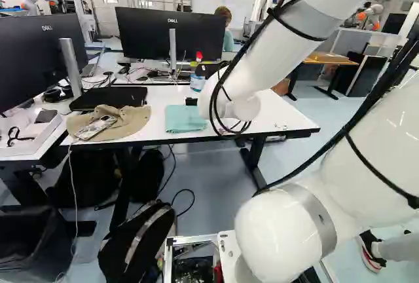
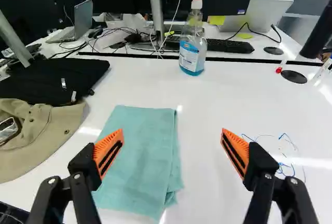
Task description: Clean the table with the green towel
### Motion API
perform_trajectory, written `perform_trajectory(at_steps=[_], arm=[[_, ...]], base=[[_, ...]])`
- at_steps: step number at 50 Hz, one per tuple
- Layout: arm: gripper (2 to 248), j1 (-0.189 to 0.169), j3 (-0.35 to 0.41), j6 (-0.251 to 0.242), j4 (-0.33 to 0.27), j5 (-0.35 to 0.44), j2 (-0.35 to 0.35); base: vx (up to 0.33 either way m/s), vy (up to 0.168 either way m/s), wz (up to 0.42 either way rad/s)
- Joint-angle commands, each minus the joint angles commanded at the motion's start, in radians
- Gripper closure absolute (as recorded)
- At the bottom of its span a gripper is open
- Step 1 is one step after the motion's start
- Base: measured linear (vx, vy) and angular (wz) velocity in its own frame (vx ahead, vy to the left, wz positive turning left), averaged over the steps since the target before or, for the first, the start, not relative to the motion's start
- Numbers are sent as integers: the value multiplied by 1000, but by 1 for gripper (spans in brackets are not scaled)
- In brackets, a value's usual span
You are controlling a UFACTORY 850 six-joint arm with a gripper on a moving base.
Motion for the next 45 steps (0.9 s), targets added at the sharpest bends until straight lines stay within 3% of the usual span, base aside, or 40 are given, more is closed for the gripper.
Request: perform_trajectory(at_steps=[21,45], arm=[[3,40,-102,0,39,-157,-54],[3,85,-216,0,91,-400,-109]], base=[[0,0,0],[0,0,0]])
